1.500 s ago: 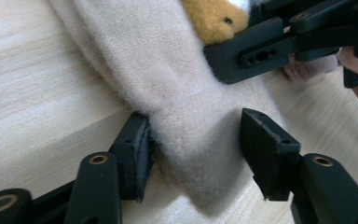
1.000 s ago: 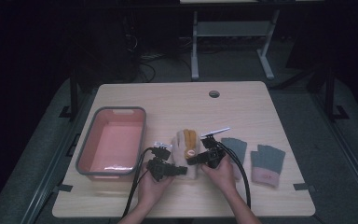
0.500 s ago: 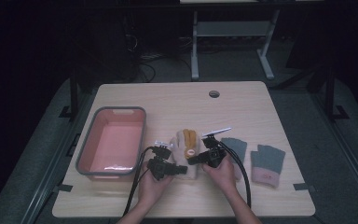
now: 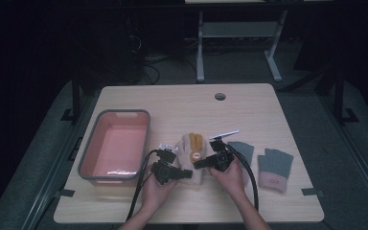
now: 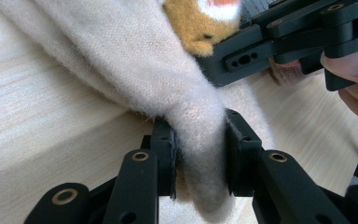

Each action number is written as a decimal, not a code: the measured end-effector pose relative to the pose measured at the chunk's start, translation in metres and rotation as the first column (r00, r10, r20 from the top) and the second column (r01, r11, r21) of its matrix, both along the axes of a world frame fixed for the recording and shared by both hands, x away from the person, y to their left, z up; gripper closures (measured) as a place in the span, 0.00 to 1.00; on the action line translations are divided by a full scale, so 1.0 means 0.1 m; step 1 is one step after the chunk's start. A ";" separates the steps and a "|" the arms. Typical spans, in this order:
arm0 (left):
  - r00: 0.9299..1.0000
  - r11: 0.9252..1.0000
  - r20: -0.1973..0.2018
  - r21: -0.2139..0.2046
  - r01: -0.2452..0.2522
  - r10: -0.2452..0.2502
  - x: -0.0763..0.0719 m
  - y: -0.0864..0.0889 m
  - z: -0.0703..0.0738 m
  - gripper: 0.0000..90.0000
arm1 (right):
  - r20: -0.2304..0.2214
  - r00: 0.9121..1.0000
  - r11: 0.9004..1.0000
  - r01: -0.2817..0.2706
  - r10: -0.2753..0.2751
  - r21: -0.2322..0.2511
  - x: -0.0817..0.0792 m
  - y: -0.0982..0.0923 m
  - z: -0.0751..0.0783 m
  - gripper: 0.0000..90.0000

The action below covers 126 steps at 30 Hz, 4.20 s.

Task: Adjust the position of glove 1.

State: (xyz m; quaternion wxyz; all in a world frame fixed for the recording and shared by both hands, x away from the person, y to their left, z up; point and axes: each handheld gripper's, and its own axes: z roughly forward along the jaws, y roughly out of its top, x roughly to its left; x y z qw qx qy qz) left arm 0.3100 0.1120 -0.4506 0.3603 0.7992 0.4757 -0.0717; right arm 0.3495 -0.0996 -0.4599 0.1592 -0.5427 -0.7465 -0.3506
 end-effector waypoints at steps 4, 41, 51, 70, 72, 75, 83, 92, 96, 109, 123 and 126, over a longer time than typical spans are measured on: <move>1.000 1.000 0.004 0.007 0.010 -0.010 0.00 -0.01 0.03 0.77 | 0.010 1.000 1.000 -0.006 0.006 0.005 0.00 -0.02 0.02 0.90; 0.998 0.998 0.042 -0.056 0.040 -0.038 0.07 0.06 0.38 0.77 | 0.047 0.999 0.998 -0.010 0.007 0.064 0.00 -0.11 0.39 0.90; 0.998 0.996 0.051 -0.075 0.048 -0.045 0.09 0.11 0.50 0.77 | 0.072 0.997 0.998 -0.025 0.021 0.058 0.02 -0.09 0.55 0.90; 0.996 0.992 0.070 -0.107 0.069 -0.062 0.18 0.23 0.75 0.77 | 0.094 0.995 0.997 -0.045 0.039 0.059 0.09 -0.01 0.84 0.90; 0.995 0.992 0.072 -0.107 0.074 -0.067 0.20 0.26 0.79 0.77 | 0.099 0.994 0.997 -0.050 0.045 0.054 0.11 0.01 0.87 0.90; 0.995 0.991 0.076 -0.111 0.075 -0.067 0.23 0.30 0.83 0.77 | 0.104 0.993 0.997 -0.055 0.049 0.055 0.14 0.04 0.93 0.90; 0.994 0.990 0.087 -0.118 0.078 -0.068 0.26 0.39 0.96 0.77 | 0.121 0.991 0.996 -0.069 0.062 0.052 0.19 0.12 1.07 0.90; 0.995 0.989 0.089 -0.133 0.062 -0.051 0.30 0.49 1.08 0.77 | 0.131 0.988 0.995 -0.088 0.081 0.052 0.26 0.22 1.20 0.90; 0.994 0.990 0.095 -0.123 0.068 -0.056 0.32 0.52 1.15 0.77 | 0.141 0.986 0.994 -0.096 0.089 0.047 0.28 0.25 1.26 0.90; 0.992 0.990 0.114 -0.119 0.071 -0.057 0.38 0.67 1.37 0.77 | 0.155 0.983 0.992 -0.112 0.101 0.063 0.37 0.38 1.46 0.90; 0.991 0.991 0.126 -0.121 0.064 -0.049 0.45 0.91 1.59 0.77 | 0.189 0.973 0.986 -0.149 0.132 0.076 0.48 0.60 1.67 0.90; 0.991 0.991 0.126 -0.122 0.058 -0.043 0.46 0.97 1.63 0.77 | 0.193 0.972 0.985 -0.153 0.136 0.075 0.50 0.65 1.71 0.90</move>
